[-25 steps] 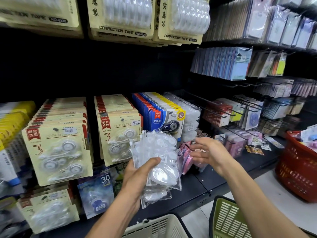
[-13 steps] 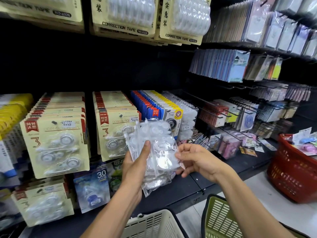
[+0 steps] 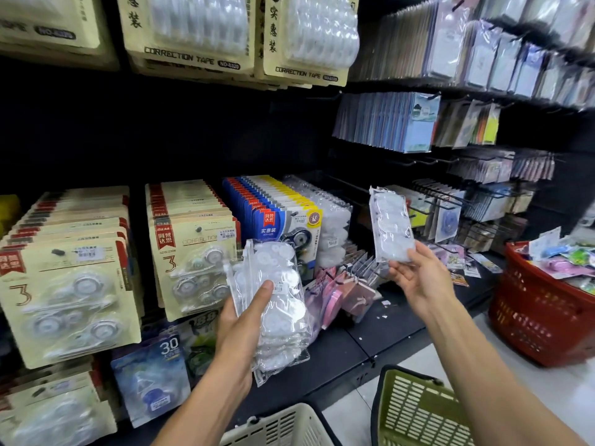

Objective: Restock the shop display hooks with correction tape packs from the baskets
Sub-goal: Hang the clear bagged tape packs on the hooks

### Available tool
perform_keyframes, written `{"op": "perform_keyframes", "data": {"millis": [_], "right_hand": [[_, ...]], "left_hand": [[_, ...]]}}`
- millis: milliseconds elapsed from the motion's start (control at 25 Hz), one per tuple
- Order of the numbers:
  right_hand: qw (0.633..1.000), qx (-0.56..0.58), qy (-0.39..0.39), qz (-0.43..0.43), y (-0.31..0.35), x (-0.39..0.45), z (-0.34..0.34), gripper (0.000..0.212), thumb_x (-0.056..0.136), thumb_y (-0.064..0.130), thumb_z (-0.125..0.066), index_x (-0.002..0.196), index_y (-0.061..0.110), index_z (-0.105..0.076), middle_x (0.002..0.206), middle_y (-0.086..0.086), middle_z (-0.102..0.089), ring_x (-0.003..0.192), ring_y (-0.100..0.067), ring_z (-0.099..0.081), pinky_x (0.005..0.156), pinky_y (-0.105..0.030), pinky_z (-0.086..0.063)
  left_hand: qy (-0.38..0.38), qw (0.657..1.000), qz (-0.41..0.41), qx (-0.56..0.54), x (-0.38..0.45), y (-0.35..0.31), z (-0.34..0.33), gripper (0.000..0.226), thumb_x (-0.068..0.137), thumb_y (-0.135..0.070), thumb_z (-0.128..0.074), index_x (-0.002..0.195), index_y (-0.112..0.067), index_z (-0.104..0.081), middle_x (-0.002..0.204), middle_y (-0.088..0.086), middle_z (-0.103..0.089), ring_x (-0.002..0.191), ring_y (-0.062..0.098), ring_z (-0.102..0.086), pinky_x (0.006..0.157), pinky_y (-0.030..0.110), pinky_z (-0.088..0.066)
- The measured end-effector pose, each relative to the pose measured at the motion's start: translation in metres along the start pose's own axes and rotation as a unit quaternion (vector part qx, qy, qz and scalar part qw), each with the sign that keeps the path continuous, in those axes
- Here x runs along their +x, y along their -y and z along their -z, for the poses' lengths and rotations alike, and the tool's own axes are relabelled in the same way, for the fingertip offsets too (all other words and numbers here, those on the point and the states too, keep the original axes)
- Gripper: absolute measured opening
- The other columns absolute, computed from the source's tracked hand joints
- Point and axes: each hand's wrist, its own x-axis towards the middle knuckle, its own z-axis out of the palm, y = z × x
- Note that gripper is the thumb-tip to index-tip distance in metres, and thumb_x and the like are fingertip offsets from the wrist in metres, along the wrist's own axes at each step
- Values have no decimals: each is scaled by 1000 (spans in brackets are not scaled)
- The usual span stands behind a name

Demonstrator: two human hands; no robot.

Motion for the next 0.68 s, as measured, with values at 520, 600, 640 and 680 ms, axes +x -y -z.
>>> {"op": "perform_keyframes", "data": {"millis": [520, 600, 640, 680], "right_hand": [[993, -65, -91, 33, -6, 52, 7, 35, 99, 1, -43, 127, 14, -59, 70, -13, -61, 47, -17, -53, 36, -20, -43], [993, -49, -108, 29, -6, 54, 9, 31, 100, 1, -43, 123, 16, -59, 70, -12, -60, 50, -18, -52, 36, -20, -43], [992, -41, -115, 27, -7, 54, 10, 29, 101, 2, -42, 120, 18, -57, 70, -12, -59, 52, -20, -52, 36, -21, -43], [992, -32, -119, 24, -8, 55, 9, 28, 102, 2, -42, 119, 20, -56, 70, -12, -58, 54, -21, -52, 36, -21, -44]], "left_hand": [[76, 996, -18, 32, 29, -19, -49, 20, 87, -42, -74, 96, -38, -56, 102, -20, -61, 79, -6, -60, 80, 17, -42], [87, 994, -34, 53, 38, -25, -54, 34, 86, -45, -74, 114, -34, -57, 115, -12, -59, 91, 0, -58, 89, 19, -40], [87, 994, -37, 63, 40, -29, -56, 53, 80, -51, -75, 126, -31, -57, 127, -9, -58, 104, 5, -53, 98, 27, -37], [88, 993, -44, 64, 43, -31, -56, 76, 75, -57, -76, 140, -27, -51, 139, -5, -56, 114, 9, -49, 106, 37, -34]]}}
